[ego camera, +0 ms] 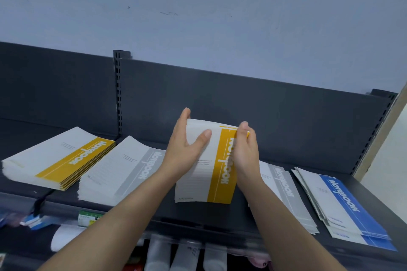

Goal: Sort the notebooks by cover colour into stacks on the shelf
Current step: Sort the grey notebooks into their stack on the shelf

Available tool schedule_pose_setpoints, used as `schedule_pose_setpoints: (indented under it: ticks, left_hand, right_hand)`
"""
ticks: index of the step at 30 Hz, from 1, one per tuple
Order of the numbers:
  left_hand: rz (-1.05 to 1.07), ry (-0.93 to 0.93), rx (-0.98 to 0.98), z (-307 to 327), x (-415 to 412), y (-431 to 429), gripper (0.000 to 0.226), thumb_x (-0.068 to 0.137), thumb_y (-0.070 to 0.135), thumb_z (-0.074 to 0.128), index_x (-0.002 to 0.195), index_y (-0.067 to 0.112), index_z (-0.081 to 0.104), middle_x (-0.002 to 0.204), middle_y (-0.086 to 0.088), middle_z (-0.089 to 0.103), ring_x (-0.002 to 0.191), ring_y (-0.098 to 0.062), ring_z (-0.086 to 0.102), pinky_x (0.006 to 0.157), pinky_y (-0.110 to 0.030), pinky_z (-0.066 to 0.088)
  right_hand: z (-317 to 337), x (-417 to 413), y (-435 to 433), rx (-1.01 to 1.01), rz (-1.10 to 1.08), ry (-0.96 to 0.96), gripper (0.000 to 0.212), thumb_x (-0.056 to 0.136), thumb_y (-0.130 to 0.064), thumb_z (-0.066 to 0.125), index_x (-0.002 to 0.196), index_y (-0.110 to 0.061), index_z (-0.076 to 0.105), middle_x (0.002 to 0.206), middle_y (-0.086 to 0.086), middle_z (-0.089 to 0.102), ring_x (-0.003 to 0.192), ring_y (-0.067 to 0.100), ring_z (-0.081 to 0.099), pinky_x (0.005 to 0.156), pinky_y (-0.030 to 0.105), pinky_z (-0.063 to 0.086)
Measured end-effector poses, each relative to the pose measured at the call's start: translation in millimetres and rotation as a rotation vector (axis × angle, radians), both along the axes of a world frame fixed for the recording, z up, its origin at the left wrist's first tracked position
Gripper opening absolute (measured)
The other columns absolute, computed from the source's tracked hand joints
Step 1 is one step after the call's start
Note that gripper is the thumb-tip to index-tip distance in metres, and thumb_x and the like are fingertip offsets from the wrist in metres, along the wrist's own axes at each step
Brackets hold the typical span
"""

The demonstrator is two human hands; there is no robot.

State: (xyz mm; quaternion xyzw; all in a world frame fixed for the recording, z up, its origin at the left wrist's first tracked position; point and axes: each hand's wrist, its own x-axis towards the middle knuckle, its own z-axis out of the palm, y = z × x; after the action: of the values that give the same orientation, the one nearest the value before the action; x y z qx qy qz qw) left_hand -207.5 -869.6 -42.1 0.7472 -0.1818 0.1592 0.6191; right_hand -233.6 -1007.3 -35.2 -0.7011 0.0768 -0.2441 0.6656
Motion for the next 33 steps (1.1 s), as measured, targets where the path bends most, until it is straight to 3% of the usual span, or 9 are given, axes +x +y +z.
schedule_pose_setpoints:
  ticks: [5,12,14,17,20,22,27,31,33]
  left_hand:
    - [0.036,0.054,-0.008,11.2,0.3,-2.2,0.056,0.1,0.046,0.03,0.152,0.029,0.019,0.158,0.01,0.021,0.145,-0.01,0.02,0.114,-0.033,0.021]
    - [0.079,0.014,0.042,11.6,3.5,-1.3,0.042,0.105,0.029,0.031,0.146,0.021,0.037,0.149,0.008,0.037,0.136,-0.007,0.033,0.102,-0.019,0.026]
    - [0.132,-0.093,0.144,10.5,4.1,1.4,0.039,0.104,0.025,0.032,0.139,0.016,0.048,0.141,0.004,0.047,0.128,-0.007,0.041,0.099,-0.017,0.03]
    - [0.172,-0.246,0.294,9.9,7.5,5.6,0.036,0.104,0.021,0.034,0.127,0.009,0.058,0.128,-0.001,0.057,0.118,-0.01,0.051,0.095,-0.018,0.036]
    - [0.151,-0.315,0.404,10.6,11.8,10.2,0.036,0.103,0.021,0.034,0.124,0.007,0.059,0.122,-0.002,0.059,0.113,-0.013,0.054,0.095,-0.023,0.04]
    - [0.146,-0.352,0.488,10.4,13.3,12.6,0.04,0.104,0.025,0.031,0.127,0.007,0.058,0.122,-0.002,0.059,0.113,-0.014,0.054,0.095,-0.025,0.041]
    - [0.322,-0.567,0.85,21.8,6.9,13.1,0.058,0.093,0.033,0.018,0.122,0.009,0.063,0.12,-0.004,0.065,0.113,-0.02,0.058,0.099,-0.035,0.04]
    - [0.35,-0.523,1.176,23.8,6.4,7.9,0.057,0.098,0.036,0.024,0.149,0.012,0.029,0.148,-0.002,0.042,0.135,-0.017,0.04,0.117,-0.039,0.02]
    - [0.364,-0.514,1.227,25.5,8.3,8.3,0.057,0.099,0.041,0.028,0.15,0.014,0.026,0.151,-0.001,0.038,0.138,-0.016,0.036,0.118,-0.04,0.018]
  right_hand:
    - [0.5,5.0,3.4,0.023,-0.053,-0.012,0.042,0.1,-0.052,0.027,0.12,-0.023,0.048,0.093,0.003,0.064,0.085,0.012,0.064,0.071,0.024,0.048]
    - [2.2,3.9,3.8,0.045,-0.107,-0.019,0.033,0.102,-0.042,0.033,0.107,-0.018,0.055,0.076,-0.001,0.06,0.068,0.009,0.06,0.066,0.023,0.047]
    - [4.0,2.5,4.3,-0.115,-0.15,-0.032,0.03,0.103,-0.037,0.034,0.116,-0.02,0.054,0.093,-0.001,0.064,0.084,0.01,0.062,0.073,0.022,0.047]
    - [0.8,4.8,3.7,-0.783,-0.374,-0.148,0.036,0.102,-0.034,0.034,0.125,-0.019,0.057,0.132,-0.001,0.056,0.124,0.016,0.05,0.102,0.035,0.035]
    - [-1.6,9.6,5.7,-1.265,-0.495,-0.183,0.05,0.097,-0.045,0.028,0.113,-0.019,0.068,0.125,0.003,0.064,0.127,0.026,0.05,0.109,0.052,0.022]
    - [-1.2,11.4,5.7,-1.369,-0.507,-0.171,0.053,0.097,-0.046,0.025,0.115,-0.019,0.067,0.123,0.003,0.066,0.125,0.027,0.053,0.11,0.053,0.015]
    - [-0.5,14.1,7.1,-1.387,-0.399,-0.192,0.052,0.098,-0.037,0.023,0.117,-0.016,0.067,0.115,0.002,0.069,0.112,0.021,0.062,0.104,0.049,0.037]
    - [1.2,13.7,6.8,-1.362,-0.402,-0.228,0.05,0.096,-0.034,0.025,0.115,-0.017,0.068,0.116,0.002,0.069,0.111,0.02,0.063,0.104,0.048,0.038]
    - [2.8,12.2,6.1,-1.349,-0.364,-0.222,0.049,0.098,-0.033,0.026,0.119,-0.017,0.066,0.12,0.001,0.068,0.115,0.019,0.061,0.106,0.046,0.037]
